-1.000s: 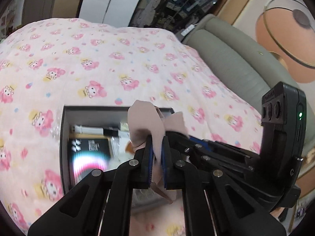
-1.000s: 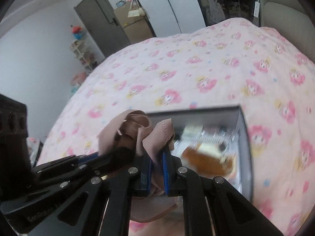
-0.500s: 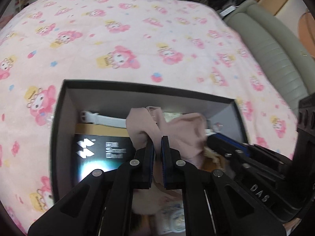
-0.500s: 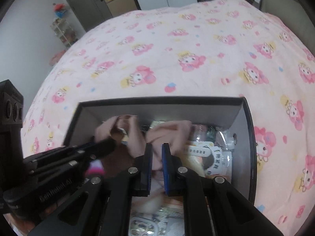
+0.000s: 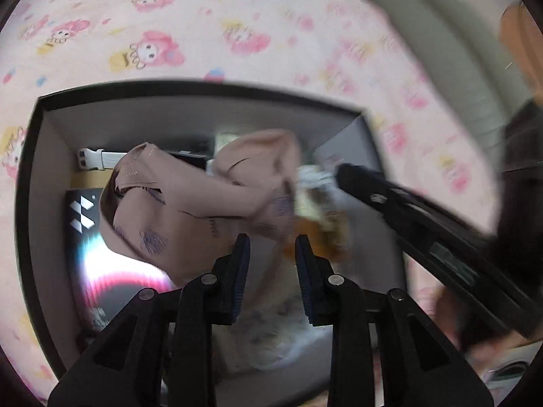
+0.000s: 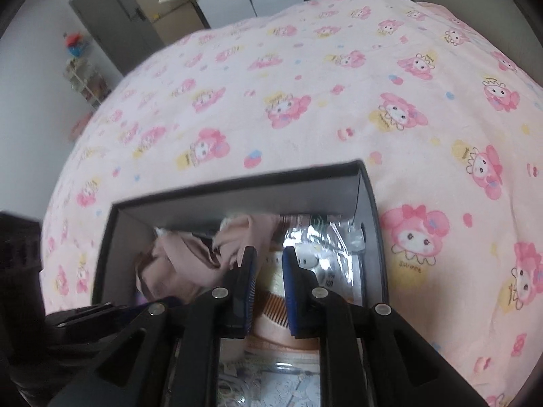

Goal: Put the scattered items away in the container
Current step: 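Lower the garment into the box and open the left gripper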

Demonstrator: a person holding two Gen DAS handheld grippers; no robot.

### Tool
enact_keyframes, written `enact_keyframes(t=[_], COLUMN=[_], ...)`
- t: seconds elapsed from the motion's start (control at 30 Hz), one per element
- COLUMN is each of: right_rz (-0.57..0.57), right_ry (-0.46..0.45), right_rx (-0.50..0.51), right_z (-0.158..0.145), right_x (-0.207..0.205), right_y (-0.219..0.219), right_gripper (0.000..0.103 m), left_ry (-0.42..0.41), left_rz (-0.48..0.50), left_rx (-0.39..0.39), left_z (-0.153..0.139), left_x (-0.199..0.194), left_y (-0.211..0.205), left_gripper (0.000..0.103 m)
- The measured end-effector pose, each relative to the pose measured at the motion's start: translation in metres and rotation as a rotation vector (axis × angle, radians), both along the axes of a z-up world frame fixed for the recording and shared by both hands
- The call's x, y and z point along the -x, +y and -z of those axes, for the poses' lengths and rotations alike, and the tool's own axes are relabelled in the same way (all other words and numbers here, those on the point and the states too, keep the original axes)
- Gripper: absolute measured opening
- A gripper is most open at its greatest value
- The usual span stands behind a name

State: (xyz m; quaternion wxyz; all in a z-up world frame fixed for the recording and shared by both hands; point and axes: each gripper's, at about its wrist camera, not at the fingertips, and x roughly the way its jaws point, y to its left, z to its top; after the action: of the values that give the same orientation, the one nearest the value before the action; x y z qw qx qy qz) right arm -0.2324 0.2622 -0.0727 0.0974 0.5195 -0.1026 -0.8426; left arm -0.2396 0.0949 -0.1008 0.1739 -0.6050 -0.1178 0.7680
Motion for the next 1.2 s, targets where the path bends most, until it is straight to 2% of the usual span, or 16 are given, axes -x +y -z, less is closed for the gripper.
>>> enact_keyframes(t=[0.13, 0.23, 0.3, 0.4, 0.47, 0.5, 0.57, 0.63, 0.67, 0.73, 0.77, 0.83, 0.93, 1.03, 1.1, 1.2], right_rz=[-0.052, -0.102, -0.113, -0.143, -0.178, -0.198, -0.201, -0.183, -0.173, -0.137, -0.120, -0.115, -0.159, -0.202, -0.221, -0.244], right_ry=[-0.059, -0.118, -0.145, -0.101, -0.104, -0.134, -0.178, -0.209, -0.212, -0.210, -0.193, -0.145, -0.144, -0.181, -0.223, -0.236], right_rx=[-0.043, -0.022, -0.036, -0.062, -0.054, -0.056, -0.062, -0.079, -0.073, -0.063, -0.071, -0.093, -0.060, -0.074, -0.092, -0.099], right_z=[0.016, 0.029, 0.036, 0.032, 0.034, 0.039, 0.049, 0.058, 0.059, 0.057, 0.053, 0.044, 0.038, 0.045, 0.056, 0.056], right_x=[0.006, 0.017, 0.025, 0.035, 0.038, 0.039, 0.039, 0.040, 0.040, 0.038, 0.037, 0.032, 0.022, 0.007, -0.002, -0.014], right_y=[-0.014, -0.028, -0.038, -0.052, -0.060, -0.063, -0.065, -0.061, -0.057, -0.047, -0.043, -0.039, -0.041, -0.049, -0.053, -0.059], right_gripper=[0.013, 0.013, 0.013, 0.013, 0.013, 0.013, 0.013, 0.013, 0.013, 0.014, 0.019, 0.019, 0.019, 0.019, 0.020, 0.020], left_ry=[-0.007, -0.008, 0.022, 0.060, 0.025, 0.000, -0.024, -0.028, -0.021, -0.015, -0.004, 0.022, 0.010, 0.004, -0.011, -0.035], left_rz=[-0.090, -0.169, -0.206, -0.207, -0.162, -0.131, -0.119, -0.155, -0.183, -0.210, -0.208, -0.148, -0.057, -0.013, -0.013, -0.012], left_rx=[0.152, 0.211, 0.180, 0.081, 0.048, 0.043, 0.086, 0.159, 0.186, 0.137, 0.127, 0.082, 0.022, 0.045, 0.053, 0.054], left_z=[0.012, 0.013, 0.005, -0.008, -0.002, 0.004, 0.015, 0.022, 0.022, 0.017, 0.014, 0.005, 0.003, 0.007, 0.009, 0.005], left_x=[0.012, 0.015, 0.012, 0.005, 0.007, 0.009, 0.016, 0.023, 0.025, 0.021, 0.016, 0.002, -0.013, -0.024, -0.028, -0.035], left_y=[-0.017, -0.042, -0.059, -0.069, -0.068, -0.064, -0.058, -0.063, -0.067, -0.072, -0.071, -0.060, -0.042, -0.030, -0.031, -0.038], left_gripper=[0.026, 0.026, 0.025, 0.025, 0.026, 0.026, 0.026, 0.026, 0.022, 0.023, 0.023, 0.023, 0.023, 0.023, 0.023, 0.024])
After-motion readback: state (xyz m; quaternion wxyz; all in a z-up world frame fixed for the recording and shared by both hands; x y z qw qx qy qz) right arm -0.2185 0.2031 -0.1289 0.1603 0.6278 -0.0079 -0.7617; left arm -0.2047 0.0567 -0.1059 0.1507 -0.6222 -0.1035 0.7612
